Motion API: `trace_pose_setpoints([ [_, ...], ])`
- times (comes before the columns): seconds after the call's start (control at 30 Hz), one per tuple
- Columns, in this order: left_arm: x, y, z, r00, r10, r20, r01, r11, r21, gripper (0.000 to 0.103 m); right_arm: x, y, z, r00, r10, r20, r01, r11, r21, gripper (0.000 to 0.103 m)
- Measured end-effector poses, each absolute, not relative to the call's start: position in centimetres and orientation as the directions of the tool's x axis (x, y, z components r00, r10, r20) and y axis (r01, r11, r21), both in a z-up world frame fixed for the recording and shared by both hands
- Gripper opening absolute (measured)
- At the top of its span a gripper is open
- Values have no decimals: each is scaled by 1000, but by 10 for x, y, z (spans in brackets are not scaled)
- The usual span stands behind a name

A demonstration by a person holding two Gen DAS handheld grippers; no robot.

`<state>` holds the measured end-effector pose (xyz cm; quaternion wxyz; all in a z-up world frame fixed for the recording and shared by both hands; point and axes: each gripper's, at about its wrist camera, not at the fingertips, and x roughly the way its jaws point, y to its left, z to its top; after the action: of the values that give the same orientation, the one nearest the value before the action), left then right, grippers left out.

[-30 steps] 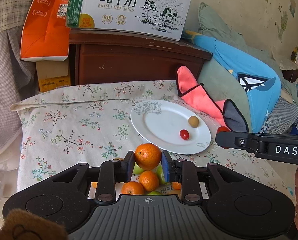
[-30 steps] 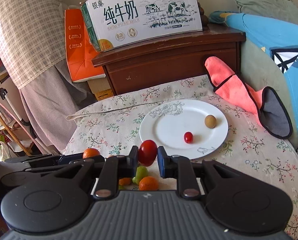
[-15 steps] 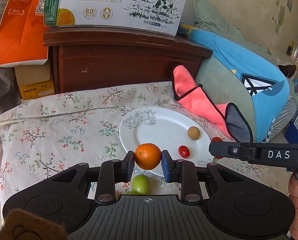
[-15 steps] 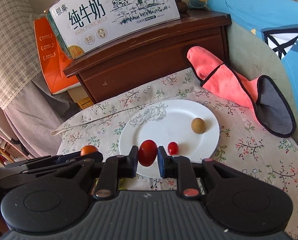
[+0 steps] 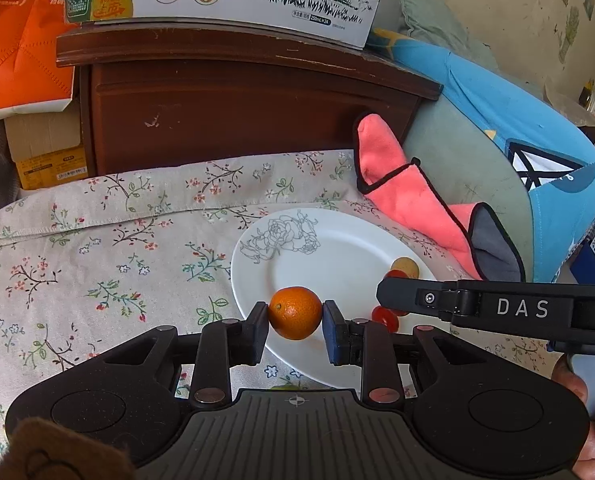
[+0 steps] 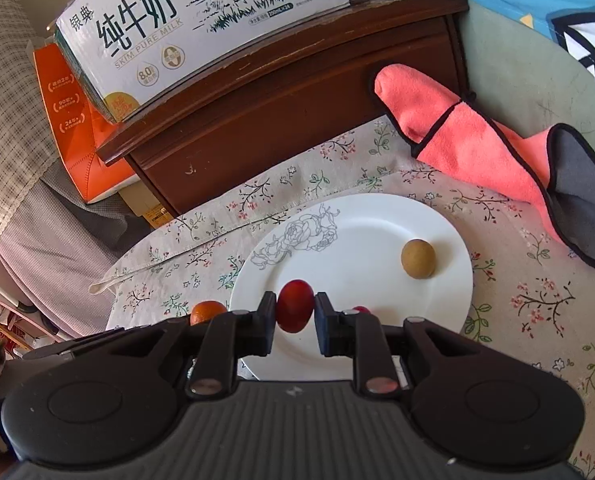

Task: Organize fruits
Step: 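Carry the tomato and mandarin onto the white plate and open both grippers, then withdraw both grippers from the plate toward the remaining fruits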

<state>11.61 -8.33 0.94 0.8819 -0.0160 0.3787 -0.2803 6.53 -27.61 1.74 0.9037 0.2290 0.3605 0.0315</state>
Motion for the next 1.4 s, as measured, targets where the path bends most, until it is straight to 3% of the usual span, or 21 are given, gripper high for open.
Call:
trace_pose_setpoints([
  [0.53, 126, -97, -1, 542, -497, -677, 468, 848, -248, 29, 91, -279, 0, 727, 205, -656, 158, 879, 450, 23],
  [0.63, 124, -96, 6, 549, -506, -665, 466, 846, -259, 36, 90, -281, 2, 732, 204, -649, 163, 874, 459, 24],
  [0.73, 121, -94, 15, 571, -485, -662, 447, 860, -244, 62, 88, -283, 5, 738, 206, -643, 163, 869, 466, 24],
  [0.77, 120, -93, 18, 578, -481, -659, 445, 863, -240, 64, 87, -283, 6, 741, 207, -639, 163, 867, 470, 25],
  [0.93, 117, -86, 29, 583, -475, -660, 440, 867, -234, 72, 84, -283, 12, 747, 207, -632, 157, 869, 470, 27],
  [1.4, 103, -55, 52, 638, -403, -656, 414, 898, -149, 76, 60, -282, 26, 743, 239, -625, 119, 872, 474, 30],
])
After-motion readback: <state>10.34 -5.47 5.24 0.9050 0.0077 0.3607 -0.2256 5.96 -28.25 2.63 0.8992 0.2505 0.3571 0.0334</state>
